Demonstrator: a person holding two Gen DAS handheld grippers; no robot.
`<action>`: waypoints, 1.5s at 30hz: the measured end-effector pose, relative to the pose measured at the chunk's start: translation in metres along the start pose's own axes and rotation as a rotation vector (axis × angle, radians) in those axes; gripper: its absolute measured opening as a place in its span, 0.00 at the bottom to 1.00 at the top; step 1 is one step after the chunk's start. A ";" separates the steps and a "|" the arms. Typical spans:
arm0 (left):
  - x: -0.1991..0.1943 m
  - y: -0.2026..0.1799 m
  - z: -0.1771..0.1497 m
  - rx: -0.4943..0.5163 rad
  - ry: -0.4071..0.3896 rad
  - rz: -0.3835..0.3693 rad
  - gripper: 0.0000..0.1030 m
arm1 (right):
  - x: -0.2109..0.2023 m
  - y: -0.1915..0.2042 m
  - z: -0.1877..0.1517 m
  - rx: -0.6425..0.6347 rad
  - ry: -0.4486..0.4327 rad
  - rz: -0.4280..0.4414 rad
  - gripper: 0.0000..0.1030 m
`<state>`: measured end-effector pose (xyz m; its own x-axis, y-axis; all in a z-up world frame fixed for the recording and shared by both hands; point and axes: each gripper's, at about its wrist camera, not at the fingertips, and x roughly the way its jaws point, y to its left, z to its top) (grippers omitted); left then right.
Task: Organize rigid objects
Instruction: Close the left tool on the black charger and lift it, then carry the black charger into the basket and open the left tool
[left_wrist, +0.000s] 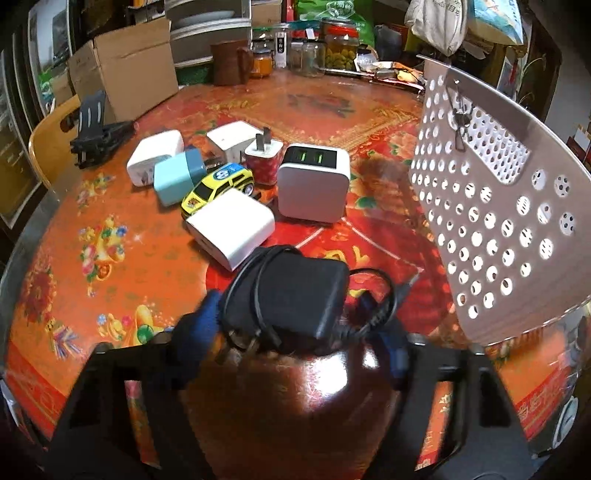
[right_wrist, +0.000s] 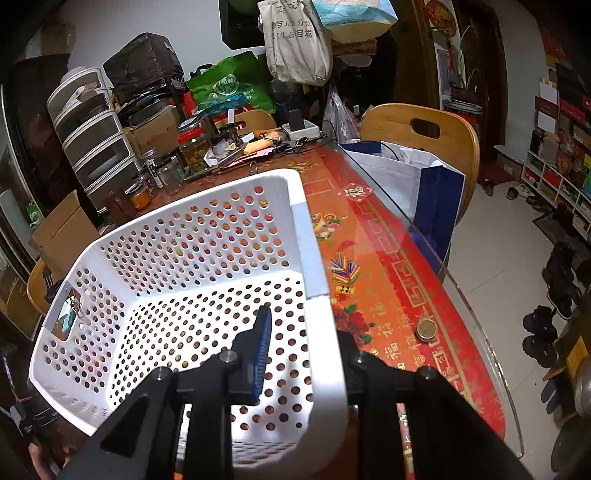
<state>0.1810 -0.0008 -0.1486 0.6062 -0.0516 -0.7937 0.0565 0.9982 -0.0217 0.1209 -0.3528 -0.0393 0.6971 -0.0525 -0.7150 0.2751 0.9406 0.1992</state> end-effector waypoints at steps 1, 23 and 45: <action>-0.001 0.001 -0.001 0.004 0.001 0.007 0.62 | 0.001 0.001 0.000 0.000 0.000 -0.001 0.23; -0.059 0.020 -0.003 0.016 -0.128 0.018 0.36 | 0.003 0.003 0.000 -0.007 0.004 -0.008 0.22; -0.134 -0.036 0.071 0.175 -0.345 0.113 0.36 | 0.004 0.003 0.001 -0.012 0.010 -0.008 0.22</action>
<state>0.1538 -0.0320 0.0014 0.8452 0.0211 -0.5341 0.0905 0.9791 0.1819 0.1246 -0.3505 -0.0408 0.6884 -0.0562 -0.7232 0.2724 0.9441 0.1858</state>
